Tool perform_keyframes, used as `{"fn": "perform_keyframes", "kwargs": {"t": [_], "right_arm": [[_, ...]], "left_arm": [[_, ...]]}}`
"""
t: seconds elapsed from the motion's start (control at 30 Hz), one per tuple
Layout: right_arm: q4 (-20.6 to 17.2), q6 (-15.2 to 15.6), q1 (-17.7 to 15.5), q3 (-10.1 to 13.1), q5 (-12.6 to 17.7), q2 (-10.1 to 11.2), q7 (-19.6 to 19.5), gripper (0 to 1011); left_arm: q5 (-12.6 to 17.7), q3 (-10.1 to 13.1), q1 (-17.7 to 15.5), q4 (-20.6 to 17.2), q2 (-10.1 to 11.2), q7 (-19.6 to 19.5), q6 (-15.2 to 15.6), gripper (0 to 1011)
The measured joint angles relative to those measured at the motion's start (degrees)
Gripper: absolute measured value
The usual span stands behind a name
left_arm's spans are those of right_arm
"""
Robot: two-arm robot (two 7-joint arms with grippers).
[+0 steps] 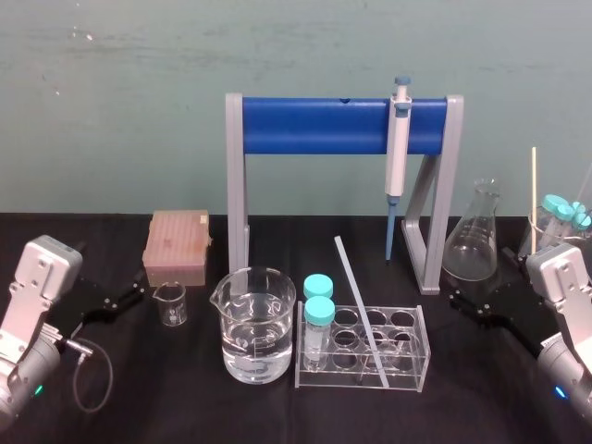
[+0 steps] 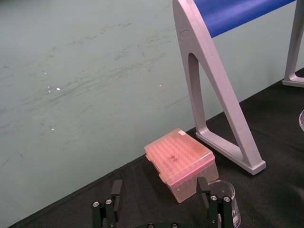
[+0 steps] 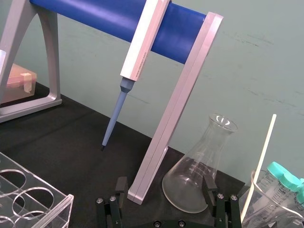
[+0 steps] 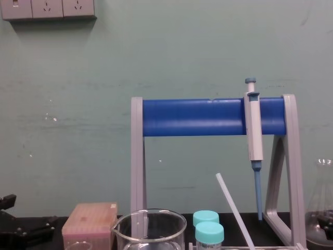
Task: Pick up the stirring rod with one hand, then place it down.
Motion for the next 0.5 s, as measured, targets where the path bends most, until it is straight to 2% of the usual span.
{"fn": "perform_keyframes", "kwargs": {"t": [0.5], "right_arm": [[0.0,0.0,0.0,0.0,0.0,0.0,0.0,1003]], "left_arm": [[0.0,0.0,0.0,0.0,0.0,0.0,0.0,1000]]}}
